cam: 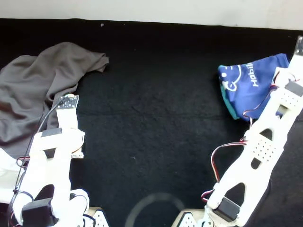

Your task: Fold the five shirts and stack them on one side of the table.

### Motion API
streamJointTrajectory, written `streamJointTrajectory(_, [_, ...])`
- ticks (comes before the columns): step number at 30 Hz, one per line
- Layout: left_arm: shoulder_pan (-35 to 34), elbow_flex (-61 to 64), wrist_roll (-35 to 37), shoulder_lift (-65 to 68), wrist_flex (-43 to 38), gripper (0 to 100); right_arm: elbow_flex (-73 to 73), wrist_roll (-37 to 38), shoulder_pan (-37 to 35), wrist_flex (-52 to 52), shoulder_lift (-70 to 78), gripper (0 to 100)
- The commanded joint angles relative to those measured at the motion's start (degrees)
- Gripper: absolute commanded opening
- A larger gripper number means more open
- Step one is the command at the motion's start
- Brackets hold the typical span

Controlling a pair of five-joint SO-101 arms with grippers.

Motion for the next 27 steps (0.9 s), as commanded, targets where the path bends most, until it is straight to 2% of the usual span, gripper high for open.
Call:
streamJointTrajectory(1, [-0.8, 0.2, 0.4, -0.1, -0.9, 1, 2.3, -0.3, 1.2, -4.0, -0.7, 2.6])
streamJointTrajectory(8, [-0.8, 0.2, 0.5, -0.1, -0.9, 1, 1.6, -0.5, 1.7, -8.0, -1.5, 2.6])
streamJointTrajectory(13, [-0.7, 0.2, 0.5, -0.1, -0.9, 1, -8.2, -0.6, 2.1, -5.0, -1.8, 2.6])
streamJointTrajectory(20, [-0.7, 0.2, 0.5, -0.1, -0.9, 1, -24.6, -0.6, 0.5, 5.6, -2.0, 2.6])
streamJointTrajectory(27, [-0.7, 0.2, 0.5, -0.2, -0.7, 1, -24.7, -0.6, -3.6, 25.6, -12.4, 2.9])
